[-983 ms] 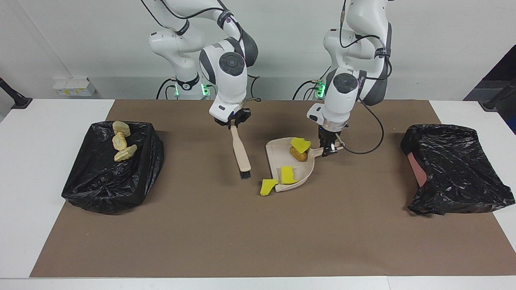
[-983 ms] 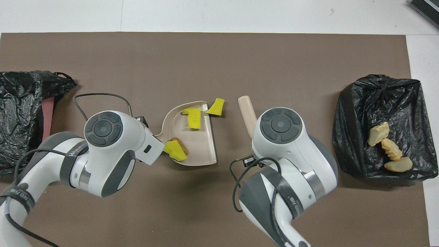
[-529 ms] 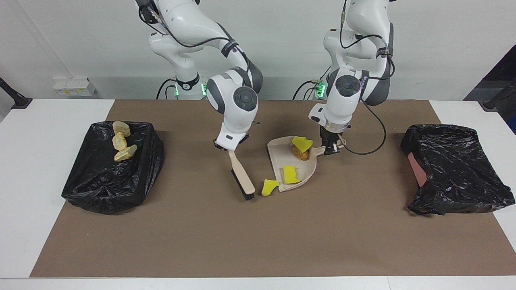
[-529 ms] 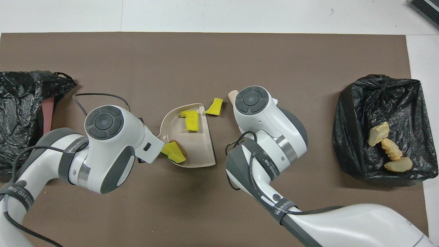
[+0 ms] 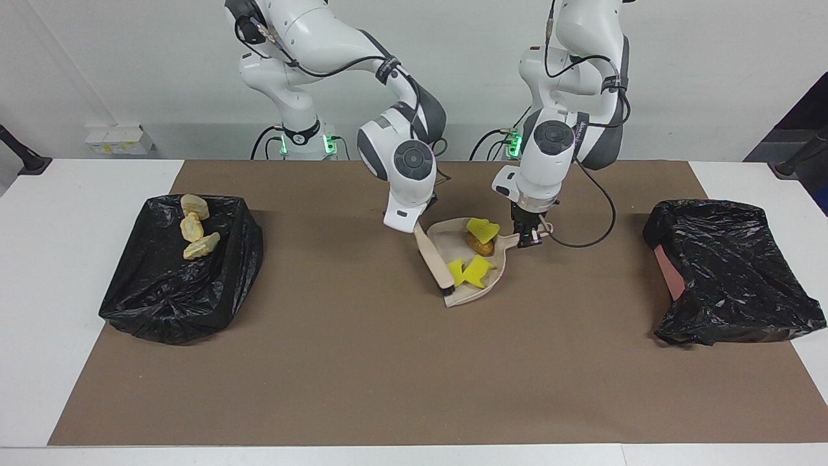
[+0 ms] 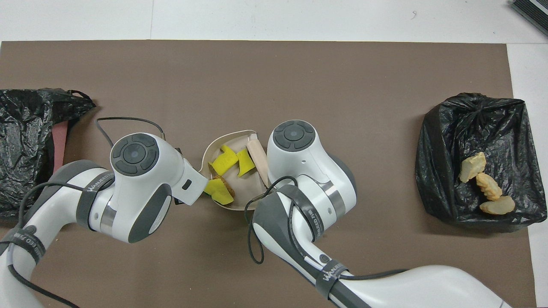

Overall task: Sweep and dump trash in bin
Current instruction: 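Sweep the remaining sponges and roll into the dustpan with the right gripper, then carry the dustpan toward the bag with the left gripper while the right gripper withdraws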

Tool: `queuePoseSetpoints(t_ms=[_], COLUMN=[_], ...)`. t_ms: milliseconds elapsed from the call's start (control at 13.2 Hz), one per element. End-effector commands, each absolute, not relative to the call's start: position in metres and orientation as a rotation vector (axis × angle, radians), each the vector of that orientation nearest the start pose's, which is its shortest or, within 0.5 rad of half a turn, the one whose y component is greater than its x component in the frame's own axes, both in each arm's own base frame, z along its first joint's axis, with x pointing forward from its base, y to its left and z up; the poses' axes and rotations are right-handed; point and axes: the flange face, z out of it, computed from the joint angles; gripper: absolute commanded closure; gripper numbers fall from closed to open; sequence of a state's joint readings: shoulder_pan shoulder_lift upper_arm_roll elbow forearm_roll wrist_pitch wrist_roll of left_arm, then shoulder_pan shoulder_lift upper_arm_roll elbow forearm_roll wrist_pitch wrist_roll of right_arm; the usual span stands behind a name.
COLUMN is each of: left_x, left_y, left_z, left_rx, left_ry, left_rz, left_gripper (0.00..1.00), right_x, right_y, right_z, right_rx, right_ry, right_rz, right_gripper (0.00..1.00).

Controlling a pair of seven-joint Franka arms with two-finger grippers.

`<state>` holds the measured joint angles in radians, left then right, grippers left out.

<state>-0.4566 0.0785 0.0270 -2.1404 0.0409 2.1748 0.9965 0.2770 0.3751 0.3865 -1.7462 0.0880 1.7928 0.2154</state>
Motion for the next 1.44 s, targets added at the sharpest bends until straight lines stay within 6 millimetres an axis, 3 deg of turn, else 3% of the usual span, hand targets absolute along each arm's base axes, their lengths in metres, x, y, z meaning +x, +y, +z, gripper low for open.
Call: queuePoseSetpoints(t_ms=[0, 302, 529, 605, 756, 832, 983, 1134, 1361], left_x=[0.498, 0.518, 0.537, 0.546, 0.569, 0.578, 0.59, 0.597, 0.609], left_y=[-0.224, -0.198, -0.167, -0.166, -0.145, -0.133, -0.101, -0.069, -0.002], left_z=[0.365, 0.372, 0.392, 0.407, 0.427, 0.442, 0.465, 0.477, 0.499], left_rx=[-2.278, -2.302, -2.316, -2.303, -2.315, -2.314, -2.349, -2.352, -2.336], left_ry=[2.108, 2.126, 2.13, 2.142, 2.157, 2.164, 2.13, 2.114, 2.119], left_rz=[0.041, 0.005, -0.031, -0.033, 0.024, 0.036, 0.014, -0.009, -0.048], left_gripper=[1.0, 1.0, 1.0, 1.0, 1.0, 1.0, 1.0, 1.0, 1.0], right_x=[0.473, 0.477, 0.475, 0.466, 0.445, 0.423, 0.388, 0.347, 0.324], right_y=[0.366, 0.345, 0.315, 0.319, 0.327, 0.339, 0.337, 0.347, 0.351], right_z=[0.38, 0.424, 0.47, 0.474, 0.468, 0.466, 0.439, 0.417, 0.391], right_rx=[-3.011, -3.06, -3.095, -3.107, -3.078, -3.068, -3.099, -3.085, -3.061], right_ry=[-0.389, -0.217, -0.024, 0.019, 0.09, 0.054, 0.027, -0.059, -0.034], right_rz=[0.537, 0.456, 0.41, 0.435, 0.478, 0.498, 0.543, 0.508, 0.46], right_gripper=[1.0, 1.0, 1.0, 1.0, 1.0, 1.0, 1.0, 1.0, 1.0])
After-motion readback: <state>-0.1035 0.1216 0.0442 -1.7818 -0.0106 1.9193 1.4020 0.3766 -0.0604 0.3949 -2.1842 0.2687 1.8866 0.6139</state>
